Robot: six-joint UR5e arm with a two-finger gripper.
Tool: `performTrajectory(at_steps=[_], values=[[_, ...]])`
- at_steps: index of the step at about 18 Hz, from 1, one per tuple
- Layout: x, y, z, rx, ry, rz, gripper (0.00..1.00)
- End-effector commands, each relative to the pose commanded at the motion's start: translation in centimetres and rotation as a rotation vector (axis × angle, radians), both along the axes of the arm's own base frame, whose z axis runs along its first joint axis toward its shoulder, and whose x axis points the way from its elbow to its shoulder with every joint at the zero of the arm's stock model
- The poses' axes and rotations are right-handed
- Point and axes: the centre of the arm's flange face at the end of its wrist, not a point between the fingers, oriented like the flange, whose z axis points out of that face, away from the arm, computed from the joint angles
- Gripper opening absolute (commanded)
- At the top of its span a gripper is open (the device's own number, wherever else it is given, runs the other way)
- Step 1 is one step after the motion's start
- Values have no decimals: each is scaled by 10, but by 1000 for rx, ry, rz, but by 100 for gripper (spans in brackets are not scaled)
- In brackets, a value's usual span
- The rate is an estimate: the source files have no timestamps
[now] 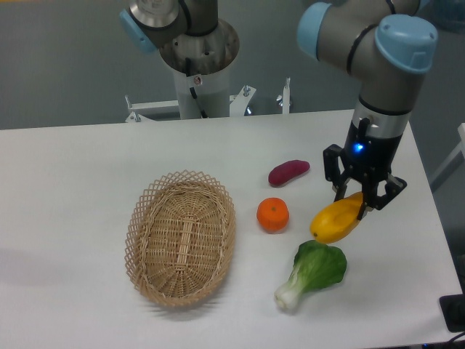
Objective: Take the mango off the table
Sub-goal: 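Lift the gripped mango up off the table, then hold the mango raised above the table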
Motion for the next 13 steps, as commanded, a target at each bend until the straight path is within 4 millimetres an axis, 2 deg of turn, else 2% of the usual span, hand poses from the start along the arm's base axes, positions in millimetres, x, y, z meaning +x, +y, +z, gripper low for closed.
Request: performTrajectory(at_steps=[13], values=[[1, -9, 12, -2, -1, 13, 36]])
